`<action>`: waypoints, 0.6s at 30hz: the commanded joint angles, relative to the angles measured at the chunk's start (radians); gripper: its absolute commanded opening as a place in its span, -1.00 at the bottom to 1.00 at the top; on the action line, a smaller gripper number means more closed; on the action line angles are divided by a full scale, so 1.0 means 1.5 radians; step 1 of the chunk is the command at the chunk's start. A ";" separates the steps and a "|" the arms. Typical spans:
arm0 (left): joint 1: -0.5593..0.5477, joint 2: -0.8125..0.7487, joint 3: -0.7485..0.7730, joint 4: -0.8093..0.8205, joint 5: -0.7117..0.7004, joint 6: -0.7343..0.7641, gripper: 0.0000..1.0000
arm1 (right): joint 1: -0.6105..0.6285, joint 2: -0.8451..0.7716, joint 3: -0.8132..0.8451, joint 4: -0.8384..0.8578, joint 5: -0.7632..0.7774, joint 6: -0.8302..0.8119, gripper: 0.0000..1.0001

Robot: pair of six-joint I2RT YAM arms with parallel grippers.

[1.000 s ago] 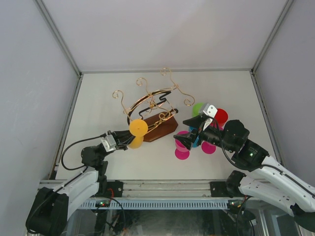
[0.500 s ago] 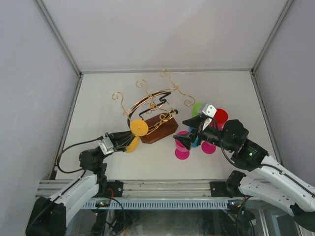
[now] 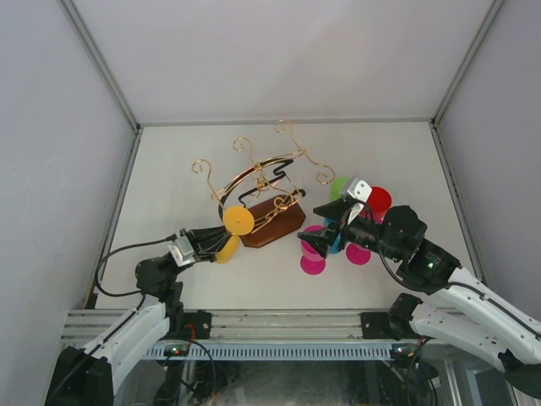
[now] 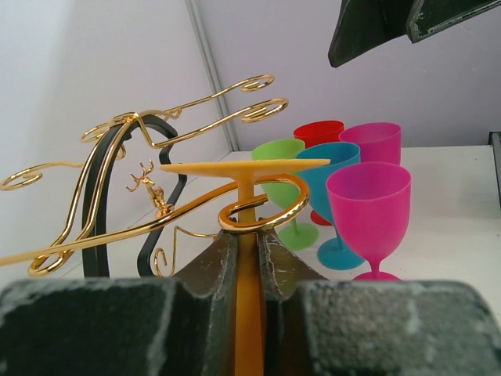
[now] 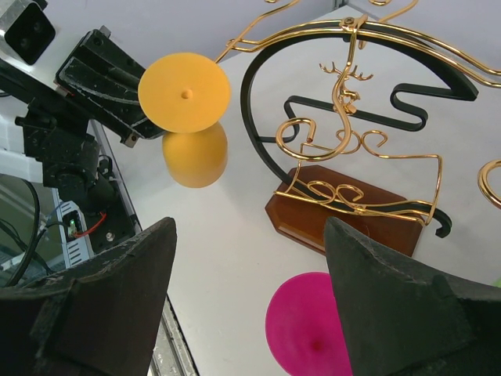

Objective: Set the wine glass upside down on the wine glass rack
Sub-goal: Turn the wine glass upside down at the wine rack.

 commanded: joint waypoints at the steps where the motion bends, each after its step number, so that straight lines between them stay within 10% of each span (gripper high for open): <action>1: -0.005 -0.012 -0.092 0.050 -0.013 0.004 -0.67 | -0.004 0.000 0.028 0.029 0.000 0.011 0.51; 18: -0.034 0.037 -0.068 0.050 0.037 0.005 -0.60 | -0.005 -0.003 0.028 0.023 0.002 0.010 0.51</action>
